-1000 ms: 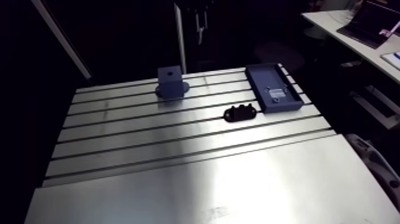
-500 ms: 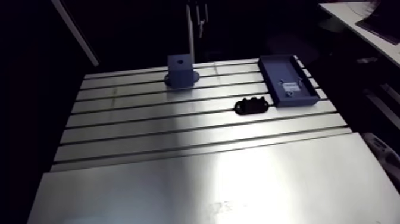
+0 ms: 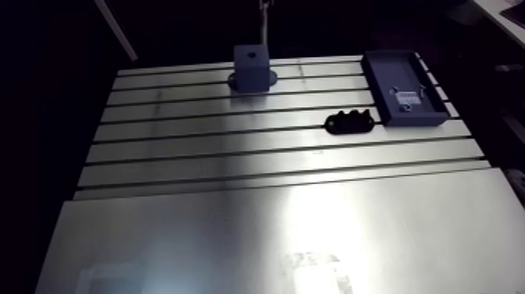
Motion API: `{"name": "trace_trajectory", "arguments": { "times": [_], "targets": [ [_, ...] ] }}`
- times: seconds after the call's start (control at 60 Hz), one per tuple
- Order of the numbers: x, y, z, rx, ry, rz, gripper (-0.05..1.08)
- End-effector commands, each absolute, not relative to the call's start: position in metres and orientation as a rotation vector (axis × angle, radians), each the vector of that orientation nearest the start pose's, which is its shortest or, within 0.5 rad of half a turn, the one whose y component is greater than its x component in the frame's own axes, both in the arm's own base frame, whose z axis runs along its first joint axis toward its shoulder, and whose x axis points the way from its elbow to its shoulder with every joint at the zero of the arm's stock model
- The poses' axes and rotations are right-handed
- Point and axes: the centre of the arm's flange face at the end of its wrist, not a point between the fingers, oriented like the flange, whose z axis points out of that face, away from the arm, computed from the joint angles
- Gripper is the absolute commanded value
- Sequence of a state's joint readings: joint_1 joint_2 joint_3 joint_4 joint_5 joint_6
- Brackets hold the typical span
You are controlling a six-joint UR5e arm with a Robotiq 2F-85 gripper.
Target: Pick up the M10 bolt and insert it into the hex recess until seated.
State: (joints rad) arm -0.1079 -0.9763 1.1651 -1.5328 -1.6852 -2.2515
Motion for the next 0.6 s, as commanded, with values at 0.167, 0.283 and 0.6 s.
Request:
{"name": "trace_trajectory", "arguments": {
  "times": [0.167, 0.283, 0.6],
  "targets": [
    [-0.724, -0.065, 0.313, -0.867, 2.719, 0.03, 0.83],
    [-0.724, -0.067, 0.309, -0.869, 2.707, 0.03, 0.83],
    [-0.732, -0.073, 0.299, -0.873, 2.7, 0.037, 0.83]
  ]
}}
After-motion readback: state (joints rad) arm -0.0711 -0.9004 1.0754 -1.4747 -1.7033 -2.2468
